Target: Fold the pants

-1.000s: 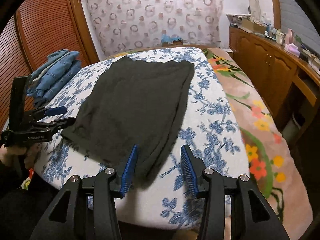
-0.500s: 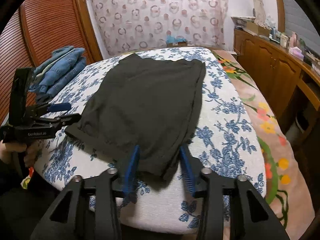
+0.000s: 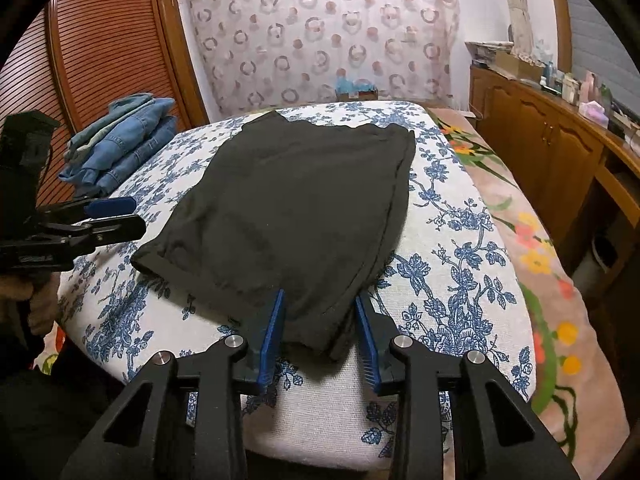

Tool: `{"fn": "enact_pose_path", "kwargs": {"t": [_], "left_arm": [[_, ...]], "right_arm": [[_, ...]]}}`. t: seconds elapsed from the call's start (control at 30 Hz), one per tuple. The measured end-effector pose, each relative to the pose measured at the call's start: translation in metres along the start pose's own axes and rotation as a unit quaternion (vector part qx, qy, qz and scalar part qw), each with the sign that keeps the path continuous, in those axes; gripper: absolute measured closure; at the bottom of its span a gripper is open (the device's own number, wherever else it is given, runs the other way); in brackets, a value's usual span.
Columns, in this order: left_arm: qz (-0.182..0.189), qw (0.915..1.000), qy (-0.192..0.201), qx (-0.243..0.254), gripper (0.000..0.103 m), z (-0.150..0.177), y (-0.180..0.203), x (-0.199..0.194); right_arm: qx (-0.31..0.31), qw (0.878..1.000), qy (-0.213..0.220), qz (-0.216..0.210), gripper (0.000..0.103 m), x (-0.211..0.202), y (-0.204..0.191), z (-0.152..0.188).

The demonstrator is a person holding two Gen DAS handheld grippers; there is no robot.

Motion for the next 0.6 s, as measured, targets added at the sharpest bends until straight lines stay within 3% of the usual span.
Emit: {"fn": "enact_pose_path", "kwargs": {"t": [0.13,0.6], "left_arm": [[0.015,0.9996,-0.023,0.011,0.051,0.009,0.011,0.009],[0.009,0.9993,-0.031,0.018,0.052,0.016,0.022,0.010]], "right_arm": [[-0.001,1.000,0.001,-0.001,0.068,0.000,0.000,0.000],[0.003,1.000,0.002,-0.001,0.068,0.000,0.000,0.000]]}}
Point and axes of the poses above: each gripper's, at about its wrist camera, not at the fingertips, and x roughly the way its jaws point, y to its right, z to its underside, the point moved 9 cm from there along x, roughly the way its jaws point, and after that the axes turned 14 degrees about -z, right-handed, at the moved point
